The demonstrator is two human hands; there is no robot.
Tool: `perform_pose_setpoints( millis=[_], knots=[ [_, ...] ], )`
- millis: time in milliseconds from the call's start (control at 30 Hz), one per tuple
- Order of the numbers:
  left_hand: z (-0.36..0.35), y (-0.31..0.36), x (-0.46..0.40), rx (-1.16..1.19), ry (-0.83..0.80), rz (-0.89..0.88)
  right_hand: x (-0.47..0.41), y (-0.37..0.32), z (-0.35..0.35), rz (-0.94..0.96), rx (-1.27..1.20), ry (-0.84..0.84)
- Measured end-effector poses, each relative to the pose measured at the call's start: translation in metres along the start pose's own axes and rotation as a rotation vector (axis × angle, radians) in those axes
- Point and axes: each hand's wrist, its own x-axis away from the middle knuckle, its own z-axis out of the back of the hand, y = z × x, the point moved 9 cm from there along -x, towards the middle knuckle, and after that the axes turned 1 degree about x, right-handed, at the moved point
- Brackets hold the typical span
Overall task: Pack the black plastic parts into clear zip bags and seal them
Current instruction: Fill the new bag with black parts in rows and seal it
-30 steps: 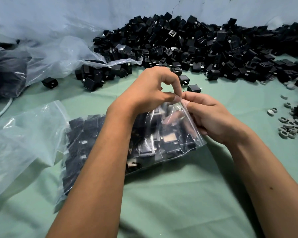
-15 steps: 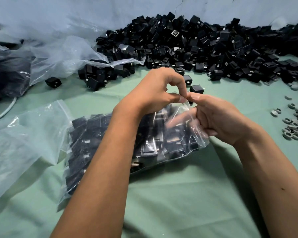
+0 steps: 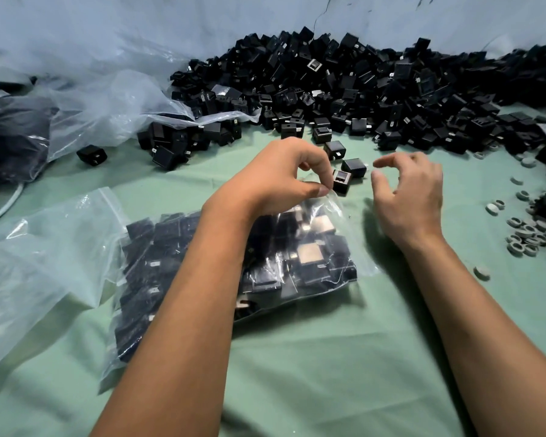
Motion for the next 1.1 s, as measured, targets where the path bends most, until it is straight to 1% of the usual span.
perform_pose_setpoints(
  millis=[100, 133, 167, 233, 300, 367, 467, 533, 600, 667, 733, 833, 967, 1033, 1100],
  knots=[
    [-0.003, -0.004, -0.001, -0.007, -0.025, 0.023, 0.005, -0.010, -0.042, 0.122, 0.149, -0.356],
    [-0.005, -0.005, -0.001, -0.005, -0.040, 0.032, 0.009, -0.014, -0.051, 0.179, 0.202, -0.431],
    [-0.007, -0.007, -0.001, -0.001, -0.057, 0.041, 0.011, -0.017, -0.055, 0.221, 0.214, -0.468],
    [-0.010, -0.009, 0.000, 0.011, -0.084, 0.065, 0.009, -0.019, -0.051, 0.228, 0.147, -0.444],
    [-0.011, -0.012, 0.000, 0.018, -0.087, 0.090, 0.007, -0.020, -0.040, 0.213, 0.053, -0.355],
    [-0.010, -0.012, -0.001, 0.009, -0.078, 0.090, 0.007, -0.020, -0.033, 0.198, 0.059, -0.290],
    [-0.007, -0.011, -0.001, -0.007, -0.062, 0.066, 0.007, -0.020, -0.027, 0.176, 0.124, -0.242],
    [-0.006, -0.009, -0.001, -0.008, -0.064, 0.039, 0.008, -0.027, -0.025, 0.219, 0.098, -0.246],
    [-0.006, -0.008, 0.000, -0.005, -0.072, 0.024, 0.010, -0.039, -0.017, 0.314, -0.038, -0.236],
    [-0.006, -0.008, 0.001, -0.004, -0.079, 0.027, 0.011, -0.045, -0.006, 0.353, -0.155, -0.184],
    [-0.008, -0.008, 0.001, 0.000, -0.082, 0.038, 0.012, -0.043, -0.005, 0.344, -0.166, -0.208],
    [-0.011, -0.006, 0.000, 0.014, -0.098, 0.052, 0.015, -0.041, -0.016, 0.353, -0.098, -0.308],
    [-0.014, -0.005, 0.000, 0.002, -0.118, 0.065, 0.020, -0.042, -0.027, 0.380, -0.134, -0.476],
    [-0.014, -0.005, 0.000, -0.008, -0.124, 0.069, 0.019, -0.038, -0.027, 0.371, -0.114, -0.482],
    [-0.015, -0.007, 0.000, -0.015, -0.138, 0.075, 0.014, -0.030, -0.022, 0.313, -0.105, -0.404]
  ],
)
